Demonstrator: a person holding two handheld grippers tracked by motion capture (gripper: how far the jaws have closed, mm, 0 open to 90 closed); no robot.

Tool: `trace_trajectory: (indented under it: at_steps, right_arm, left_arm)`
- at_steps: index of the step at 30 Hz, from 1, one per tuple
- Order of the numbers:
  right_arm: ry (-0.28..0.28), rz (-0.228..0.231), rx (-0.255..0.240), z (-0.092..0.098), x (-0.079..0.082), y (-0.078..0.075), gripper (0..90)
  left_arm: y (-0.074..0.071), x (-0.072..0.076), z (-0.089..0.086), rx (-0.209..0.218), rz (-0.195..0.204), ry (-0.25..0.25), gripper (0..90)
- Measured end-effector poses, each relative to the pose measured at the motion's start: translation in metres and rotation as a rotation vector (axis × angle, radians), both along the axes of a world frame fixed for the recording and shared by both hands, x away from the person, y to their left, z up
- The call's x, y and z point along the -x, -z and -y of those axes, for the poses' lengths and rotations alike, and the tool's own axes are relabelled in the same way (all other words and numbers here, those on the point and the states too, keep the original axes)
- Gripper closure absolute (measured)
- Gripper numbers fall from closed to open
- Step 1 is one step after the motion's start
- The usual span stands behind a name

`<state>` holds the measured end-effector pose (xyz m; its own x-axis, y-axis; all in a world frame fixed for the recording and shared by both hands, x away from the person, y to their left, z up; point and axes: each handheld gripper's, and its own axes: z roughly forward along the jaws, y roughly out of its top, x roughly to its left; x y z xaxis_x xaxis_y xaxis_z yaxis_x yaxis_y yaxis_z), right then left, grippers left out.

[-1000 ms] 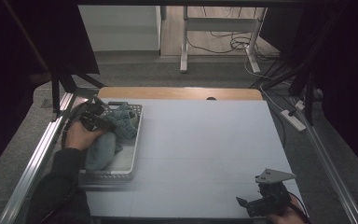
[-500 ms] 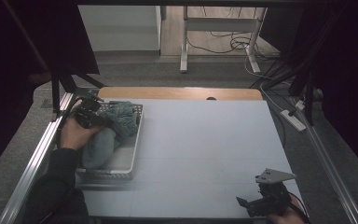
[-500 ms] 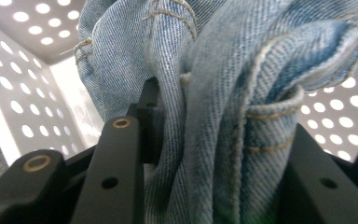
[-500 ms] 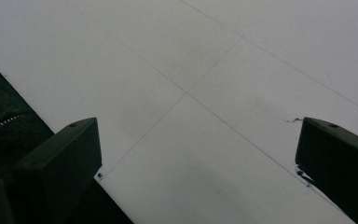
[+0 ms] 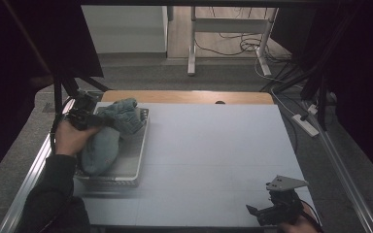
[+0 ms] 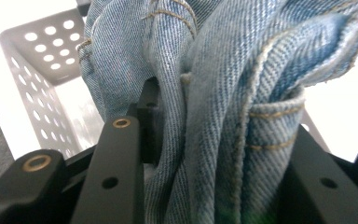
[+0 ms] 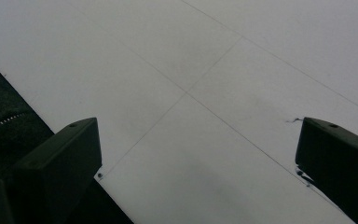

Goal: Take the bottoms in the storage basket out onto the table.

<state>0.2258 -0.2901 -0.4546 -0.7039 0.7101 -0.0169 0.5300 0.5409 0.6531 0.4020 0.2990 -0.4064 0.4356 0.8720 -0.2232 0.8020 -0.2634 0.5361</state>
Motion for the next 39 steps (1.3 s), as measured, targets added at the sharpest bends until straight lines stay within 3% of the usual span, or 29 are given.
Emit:
trace_trajectory:
  at_steps: [10, 15, 39]
  right_arm:
    - [0.0, 0.0, 0.001, 0.0, 0.0, 0.0, 0.8]
    - [0.0, 0.001, 0.002, 0.0, 0.0, 0.0, 0.9]
    - [0.0, 0.005, 0.004, 0.0, 0.0, 0.0, 0.9]
  left_arm:
    - [-0.023, 0.013, -0.001, 0.036, 0.055, 0.004, 62.4]
    - [-0.035, 0.018, 0.002, 0.082, 0.081, 0.022, 62.3]
    - [-0.065, 0.035, 0.028, 0.122, 0.151, 0.099, 62.1]
